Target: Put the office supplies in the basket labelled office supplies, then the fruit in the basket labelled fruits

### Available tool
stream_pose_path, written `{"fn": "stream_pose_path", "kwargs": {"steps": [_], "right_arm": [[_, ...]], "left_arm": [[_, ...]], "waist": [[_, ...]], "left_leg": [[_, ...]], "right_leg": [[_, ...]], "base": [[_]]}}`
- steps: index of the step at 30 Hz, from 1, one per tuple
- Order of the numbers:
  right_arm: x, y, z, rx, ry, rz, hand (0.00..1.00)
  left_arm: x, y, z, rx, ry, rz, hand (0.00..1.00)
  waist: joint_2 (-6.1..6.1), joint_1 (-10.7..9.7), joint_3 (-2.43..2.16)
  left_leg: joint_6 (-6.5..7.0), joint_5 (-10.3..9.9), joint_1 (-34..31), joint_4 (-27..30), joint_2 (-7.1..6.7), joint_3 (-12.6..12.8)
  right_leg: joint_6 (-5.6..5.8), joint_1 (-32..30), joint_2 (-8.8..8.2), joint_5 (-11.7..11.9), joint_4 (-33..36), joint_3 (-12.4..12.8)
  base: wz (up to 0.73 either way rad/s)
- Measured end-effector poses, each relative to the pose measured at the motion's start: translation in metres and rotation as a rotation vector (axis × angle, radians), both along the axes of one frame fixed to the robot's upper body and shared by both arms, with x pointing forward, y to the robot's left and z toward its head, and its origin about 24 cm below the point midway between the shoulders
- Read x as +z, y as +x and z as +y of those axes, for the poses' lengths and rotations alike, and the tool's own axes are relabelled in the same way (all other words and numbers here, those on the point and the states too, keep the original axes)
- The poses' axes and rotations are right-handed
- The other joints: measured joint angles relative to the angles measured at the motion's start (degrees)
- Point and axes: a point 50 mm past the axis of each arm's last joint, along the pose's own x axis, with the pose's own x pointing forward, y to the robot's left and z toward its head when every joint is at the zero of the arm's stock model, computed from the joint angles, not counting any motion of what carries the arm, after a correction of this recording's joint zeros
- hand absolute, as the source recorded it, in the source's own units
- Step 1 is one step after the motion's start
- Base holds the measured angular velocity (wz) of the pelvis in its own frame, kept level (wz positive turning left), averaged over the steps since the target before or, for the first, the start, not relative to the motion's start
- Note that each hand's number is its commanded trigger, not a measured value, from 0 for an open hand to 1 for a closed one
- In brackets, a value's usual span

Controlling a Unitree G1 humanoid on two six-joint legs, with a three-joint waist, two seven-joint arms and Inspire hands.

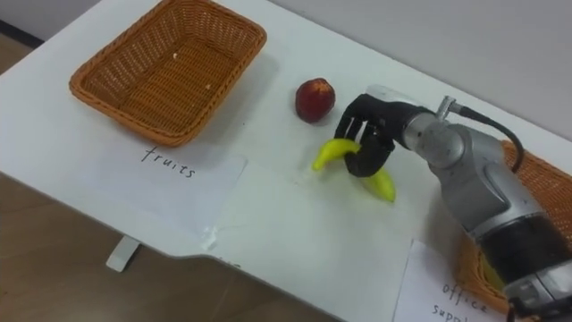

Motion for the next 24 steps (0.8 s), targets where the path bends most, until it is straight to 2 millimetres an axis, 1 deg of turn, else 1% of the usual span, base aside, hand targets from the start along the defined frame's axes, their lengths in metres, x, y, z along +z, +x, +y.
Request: {"fn": "stream_pose_path", "kwargs": {"steps": [4, 5, 7, 9, 10, 13, 17, 19, 20, 22, 24], "right_arm": [[0.002, 0.0, 0.002, 0.011, 0.003, -0.011, 1.0], [0.004, 0.0, 0.002, 0.014, 0.006, -0.022, 1.0], [0.01, 0.001, 0.002, 0.015, 0.013, -0.047, 1.0], [0.017, 0.002, -0.002, -0.004, 0.03, -0.072, 1.0], [0.018, 0.002, -0.004, -0.012, 0.035, -0.08, 1.0], [0.027, 0.004, -0.009, -0.04, 0.046, -0.122, 1.0], [0.047, 0.001, 0.003, -0.008, 0.065, -0.201, 1.0], [0.05, 0.001, 0.005, -0.005, 0.077, -0.215, 1.0], [0.051, 0.001, 0.005, -0.009, 0.088, -0.219, 1.0], [0.054, 0.001, 0.006, -0.008, 0.092, -0.231, 1.0], [0.059, -0.001, 0.009, 0.006, 0.101, -0.253, 1.0]], "left_arm": [[-0.001, -0.004, 0.0, 0.005, -0.001, 0.009, 0.0], [-0.001, -0.006, 0.0, 0.013, -0.001, 0.014, 0.0], [-0.002, -0.01, -0.001, 0.017, -0.003, 0.021, 0.0], [-0.004, -0.014, -0.005, 0.029, -0.014, 0.03, 0.0], [-0.004, -0.014, -0.006, 0.031, -0.018, 0.029, 0.0], [-0.006, -0.016, -0.011, 0.056, -0.036, 0.024, 0.0], [-0.007, -0.021, -0.014, 0.097, -0.045, 0.031, 0.0], [-0.006, -0.019, -0.014, 0.095, -0.046, 0.023, 0.0], [-0.006, -0.017, -0.014, 0.092, -0.045, 0.013, 0.0], [-0.005, -0.015, -0.014, 0.091, -0.046, 0.002, 0.0], [-0.005, -0.015, -0.015, 0.101, -0.052, -0.001, 0.0]], "waist": [[0.18, -0.4, -0.1], [0.26, -0.7, -0.27], [0.43, -0.8, -0.25], [0.75, -1.0, -0.72], [0.82, -0.9, -0.76], [1.12, -0.8, -0.8], [2.1, -1.4, -0.73], [2.47, -1.2, -0.72], [2.75, -1.1, -0.58], [2.67, -0.9, -0.7], [2.95, -0.9, -0.83]], "left_leg": [[0.0, 0.0, 1.0, -0.1, 0.0, 0.1], [0.0, 0.0, 1.2, -0.3, 0.0, 0.1], [0.0, 0.0, 1.8, -0.4, 0.03, 0.2], [0.0, 0.0, 2.1, -0.5, 0.02, 0.5], [0.0, 0.0, 2.1, -0.6, 0.03, 0.8], [0.0, 0.0, 2.4, -0.7, 0.1, 1.5], [0.01, 0.0, 3.1, -1.1, 0.1, 1.6], [0.01, 0.0, 3.6, -1.3, 0.1, 1.6], [0.01, 0.0, 3.8, -1.5, 0.13, 1.5], [0.01, 0.0, 3.7, -1.4, 0.11, 1.4], [0.01, 0.0, 3.7, -1.4, 0.03, 1.3]], "right_leg": [[0.0, 0.8, 0.06, 0.0, 0.0, 0.0], [0.0, 1.0, 0.1, 0.0, 0.0, 0.0], [0.0, 1.5, 0.15, 0.0, 0.0, 0.2], [0.0, 1.6, 0.13, 0.0, 0.0, 0.1], [0.0, 1.6, 0.13, 0.0, 0.0, 0.1], [0.0, 1.6, 0.2, 0.0, 0.0, 1.3], [0.0, 2.1, 0.21, 0.0, 0.0, 1.3], [0.0, 2.5, 0.21, 0.0, 0.0, 1.2], [0.0, 2.6, 0.22, 0.0, 0.0, 1.2], [0.0, 2.6, 0.18, 0.0, 0.0, 0.9], [0.01, 2.6, 0.08, 0.0, 0.0, 0.4]], "base": [[0.0], [0.0], [-0.04], [-0.04], [-0.07], [-0.11], [-0.04], [0.02], [0.0], [0.03], [0.02]]}}
